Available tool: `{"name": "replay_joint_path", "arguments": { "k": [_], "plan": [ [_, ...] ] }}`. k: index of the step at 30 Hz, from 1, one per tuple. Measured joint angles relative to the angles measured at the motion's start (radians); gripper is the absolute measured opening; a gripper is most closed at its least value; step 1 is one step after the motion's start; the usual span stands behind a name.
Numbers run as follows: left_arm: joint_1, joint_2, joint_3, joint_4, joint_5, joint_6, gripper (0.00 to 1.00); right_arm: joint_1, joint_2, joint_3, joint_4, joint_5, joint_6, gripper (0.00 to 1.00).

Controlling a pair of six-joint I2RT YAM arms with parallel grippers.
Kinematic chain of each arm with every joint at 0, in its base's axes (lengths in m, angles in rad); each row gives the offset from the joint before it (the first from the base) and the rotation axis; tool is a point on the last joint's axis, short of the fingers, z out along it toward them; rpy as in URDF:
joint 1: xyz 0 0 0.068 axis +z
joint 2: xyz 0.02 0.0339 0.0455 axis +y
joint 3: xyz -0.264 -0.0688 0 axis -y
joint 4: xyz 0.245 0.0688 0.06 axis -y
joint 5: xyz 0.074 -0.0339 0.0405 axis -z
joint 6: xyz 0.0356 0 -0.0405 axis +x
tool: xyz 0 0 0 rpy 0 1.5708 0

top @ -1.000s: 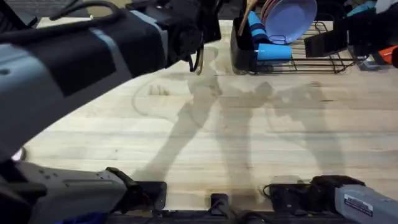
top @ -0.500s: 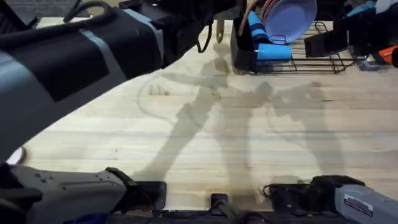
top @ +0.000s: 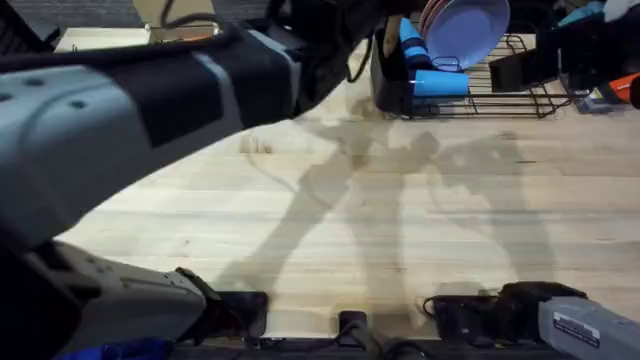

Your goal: Pick up the spoon on the table one by one and put them onto the rack

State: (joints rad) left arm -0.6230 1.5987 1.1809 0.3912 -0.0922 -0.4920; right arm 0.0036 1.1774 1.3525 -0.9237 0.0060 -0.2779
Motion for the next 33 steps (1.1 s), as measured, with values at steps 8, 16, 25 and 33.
{"name": "replay_joint_path", "arguments": {
  "k": [8,16,25,33],
  "plan": [
    [-0.015,0.044,0.000,0.104,0.029,0.024,0.044,0.000,0.000,0.000,0.000,0.000,0.000,0.994],
    [-0.014,0.060,0.000,0.192,0.045,0.031,0.044,0.000,0.000,0.000,0.000,0.000,0.000,0.994],
    [-0.014,0.151,0.000,0.228,0.048,0.038,0.044,0.000,0.000,0.000,0.000,0.000,0.000,0.994],
    [-0.014,0.202,0.000,0.233,0.048,0.041,0.044,0.000,0.000,0.000,0.000,0.000,0.000,0.994]
  ]
}}
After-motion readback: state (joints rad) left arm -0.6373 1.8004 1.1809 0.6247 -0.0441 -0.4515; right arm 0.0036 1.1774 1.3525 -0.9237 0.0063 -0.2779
